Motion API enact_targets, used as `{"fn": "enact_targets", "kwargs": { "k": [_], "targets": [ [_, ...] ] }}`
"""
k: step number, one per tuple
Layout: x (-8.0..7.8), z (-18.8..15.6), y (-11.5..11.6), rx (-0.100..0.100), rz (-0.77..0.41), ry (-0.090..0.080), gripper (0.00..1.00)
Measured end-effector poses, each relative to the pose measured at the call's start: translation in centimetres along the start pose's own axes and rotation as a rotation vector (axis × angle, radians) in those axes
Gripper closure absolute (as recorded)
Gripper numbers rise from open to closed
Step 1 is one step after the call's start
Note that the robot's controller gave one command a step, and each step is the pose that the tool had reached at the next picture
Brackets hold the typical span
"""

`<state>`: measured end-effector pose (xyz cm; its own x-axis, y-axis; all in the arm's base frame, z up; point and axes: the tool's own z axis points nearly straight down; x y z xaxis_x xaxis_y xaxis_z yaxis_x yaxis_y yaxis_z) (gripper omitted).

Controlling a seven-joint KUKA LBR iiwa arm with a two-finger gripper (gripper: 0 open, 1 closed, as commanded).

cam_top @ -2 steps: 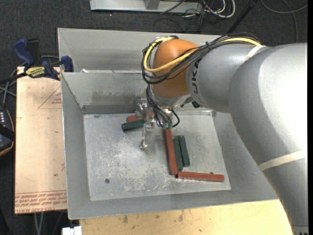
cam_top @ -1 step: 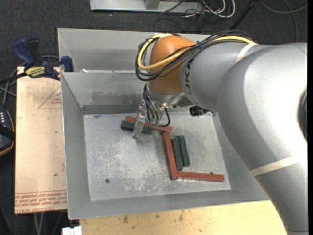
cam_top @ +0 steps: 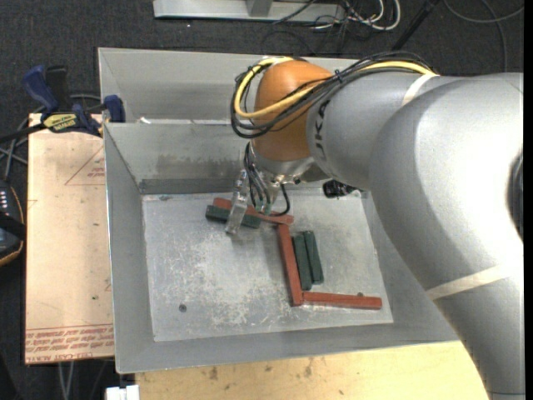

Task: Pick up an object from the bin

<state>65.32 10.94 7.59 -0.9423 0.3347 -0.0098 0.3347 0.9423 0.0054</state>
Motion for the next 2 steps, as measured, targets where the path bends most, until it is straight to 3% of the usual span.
{"fn": "enact_targets", "kwargs": {
  "k": [2],
  "targets": [
    [0.2,-1.4,-0.1,0.005,-0.001,0.011,1.00]
  ]
}}
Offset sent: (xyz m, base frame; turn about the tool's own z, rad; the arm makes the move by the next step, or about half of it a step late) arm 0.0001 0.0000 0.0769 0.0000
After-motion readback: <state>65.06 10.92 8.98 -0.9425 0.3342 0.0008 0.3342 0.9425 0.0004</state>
